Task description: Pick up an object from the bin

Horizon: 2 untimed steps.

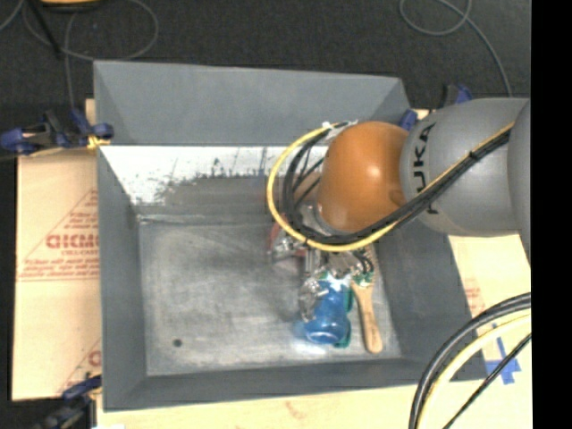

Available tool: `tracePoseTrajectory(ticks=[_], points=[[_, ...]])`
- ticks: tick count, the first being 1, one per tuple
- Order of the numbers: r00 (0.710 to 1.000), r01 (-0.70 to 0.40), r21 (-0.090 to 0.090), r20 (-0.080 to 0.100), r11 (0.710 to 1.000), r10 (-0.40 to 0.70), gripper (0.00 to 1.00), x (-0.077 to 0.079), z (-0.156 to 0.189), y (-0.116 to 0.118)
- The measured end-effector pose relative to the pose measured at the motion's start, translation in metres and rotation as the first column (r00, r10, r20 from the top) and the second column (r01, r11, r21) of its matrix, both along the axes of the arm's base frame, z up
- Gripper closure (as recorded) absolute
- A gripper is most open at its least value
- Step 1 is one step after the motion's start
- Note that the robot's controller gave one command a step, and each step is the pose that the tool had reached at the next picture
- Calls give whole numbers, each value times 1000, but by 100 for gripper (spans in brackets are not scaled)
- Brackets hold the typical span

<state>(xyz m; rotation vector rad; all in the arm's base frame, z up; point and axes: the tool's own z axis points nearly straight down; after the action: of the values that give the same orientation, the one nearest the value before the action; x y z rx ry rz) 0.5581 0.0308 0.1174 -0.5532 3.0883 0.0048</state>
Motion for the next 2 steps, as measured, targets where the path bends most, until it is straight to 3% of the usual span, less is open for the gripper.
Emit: tracePoseTrajectory(ticks=[1,2], points=[[999,35,-3,0,999,-35,0,-18,-12,-23],[963,-271,-4,-1,963,271,0,-50,-18,-48]])
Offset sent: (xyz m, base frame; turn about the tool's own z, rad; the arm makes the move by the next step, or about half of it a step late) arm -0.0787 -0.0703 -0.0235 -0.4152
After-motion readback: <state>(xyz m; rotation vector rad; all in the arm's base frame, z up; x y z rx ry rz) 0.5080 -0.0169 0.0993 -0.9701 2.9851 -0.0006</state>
